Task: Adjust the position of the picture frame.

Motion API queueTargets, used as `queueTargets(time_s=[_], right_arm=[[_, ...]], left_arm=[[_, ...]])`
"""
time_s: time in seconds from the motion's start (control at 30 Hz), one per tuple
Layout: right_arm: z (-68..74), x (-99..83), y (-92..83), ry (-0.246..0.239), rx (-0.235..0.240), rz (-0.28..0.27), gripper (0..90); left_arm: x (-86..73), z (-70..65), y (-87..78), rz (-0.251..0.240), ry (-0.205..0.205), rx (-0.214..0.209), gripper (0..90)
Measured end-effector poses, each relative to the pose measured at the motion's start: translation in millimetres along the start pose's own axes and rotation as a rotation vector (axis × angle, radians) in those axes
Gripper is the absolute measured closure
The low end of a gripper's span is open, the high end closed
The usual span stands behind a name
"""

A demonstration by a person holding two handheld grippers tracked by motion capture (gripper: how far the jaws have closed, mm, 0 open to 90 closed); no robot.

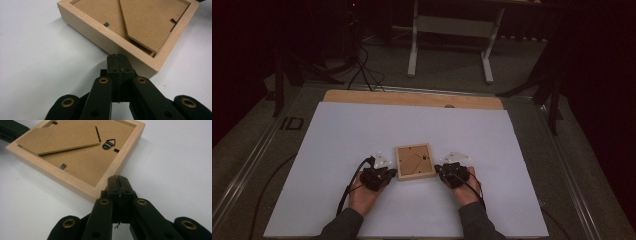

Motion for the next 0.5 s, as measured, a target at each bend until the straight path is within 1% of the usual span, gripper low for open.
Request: queueTargets(time_s=[0.13,0.17,0.2,0.27,0.33,0.43,0.5], right_arm=[[4.1,-0.8,-1.3,-0.001,0.01,-0.003,89.6],[4.7,-1.0,-1.5,0.0,0.011,-0.004,89.6],[5.2,-1.2,-1.8,0.001,0.012,-0.004,89.6],[5.7,-1.6,-2.0,-0.001,0.016,-0.003,89.6],[6.5,-2.3,-2.4,0.001,0.018,0.001,89.7],[7.5,-3.5,-3.4,0.004,0.022,0.005,89.6],[9.3,-5.5,-5.0,-0.004,0.029,0.011,89.6]], left_arm=[[-2.0,0.1,-3.9,0.004,0.0,-0.003,89.5],[-2.7,-0.2,-4.3,0.002,-0.008,-0.004,89.5],[-3.5,-0.5,-4.7,0.006,-0.008,-0.006,89.5],[-4.8,-2.5,-4.6,0.011,-0.003,-0.01,89.5],[-5.5,-4.1,-4.6,0.016,0.005,-0.004,89.5],[-7.1,-5.0,-6.4,0.016,0.005,-0.011,89.5],[-8.2,-5.6,-8.1,0.018,0.008,-0.012,89.5]])
Point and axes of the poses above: each handheld gripper's, and its own axes: y roughly forward along the jaws, x roughly out of its top, z roughly to its left, the point moved 5 cm from there along y, roughly forward along the jaws, and after that the axes turned 9 degrees about -x, right-handed, at the moved point
